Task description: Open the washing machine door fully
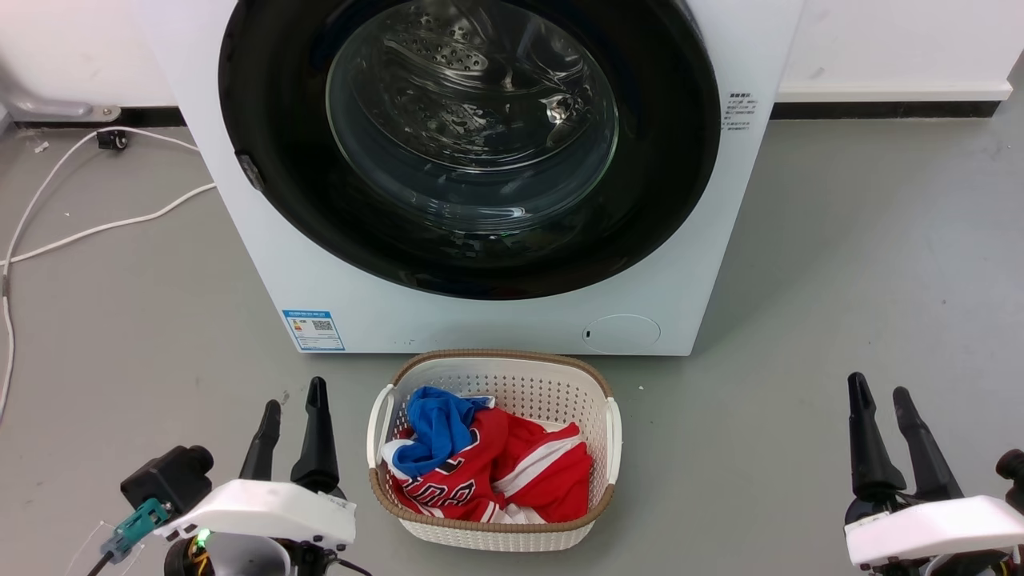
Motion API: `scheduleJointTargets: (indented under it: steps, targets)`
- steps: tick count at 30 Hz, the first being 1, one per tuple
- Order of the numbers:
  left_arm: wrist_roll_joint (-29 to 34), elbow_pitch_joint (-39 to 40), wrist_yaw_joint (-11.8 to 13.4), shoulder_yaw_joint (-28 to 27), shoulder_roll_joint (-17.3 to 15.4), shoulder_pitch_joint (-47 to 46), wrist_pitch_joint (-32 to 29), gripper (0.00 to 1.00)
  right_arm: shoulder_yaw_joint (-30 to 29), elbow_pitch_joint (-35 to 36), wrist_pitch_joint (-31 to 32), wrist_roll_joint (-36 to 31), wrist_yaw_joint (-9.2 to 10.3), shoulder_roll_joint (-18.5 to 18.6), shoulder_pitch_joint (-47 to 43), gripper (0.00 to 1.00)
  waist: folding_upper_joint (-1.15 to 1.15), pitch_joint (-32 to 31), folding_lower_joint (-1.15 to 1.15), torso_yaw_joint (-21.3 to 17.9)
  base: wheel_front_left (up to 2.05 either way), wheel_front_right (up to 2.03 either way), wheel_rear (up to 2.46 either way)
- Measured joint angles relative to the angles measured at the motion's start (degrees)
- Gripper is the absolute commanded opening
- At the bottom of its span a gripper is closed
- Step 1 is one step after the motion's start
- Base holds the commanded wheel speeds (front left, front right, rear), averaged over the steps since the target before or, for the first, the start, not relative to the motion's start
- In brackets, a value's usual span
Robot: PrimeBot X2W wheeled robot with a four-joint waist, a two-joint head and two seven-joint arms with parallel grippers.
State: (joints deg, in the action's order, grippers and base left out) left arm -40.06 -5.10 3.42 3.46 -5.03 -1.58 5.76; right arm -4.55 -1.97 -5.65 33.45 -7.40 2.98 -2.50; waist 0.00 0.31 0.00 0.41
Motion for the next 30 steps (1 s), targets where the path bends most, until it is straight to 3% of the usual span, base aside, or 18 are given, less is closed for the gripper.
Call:
scheduleJointTargets:
  steps: [30]
  targets:
    - [18.26,2.71,0.63,2.4,0.03,1.36,4.5,1.0,-0.99,5.09,-4.52,-16.26,-0.01,0.0,-2.52,1.0,0.0,0.0,0.0,0.29,0.0,0.0,0.0]
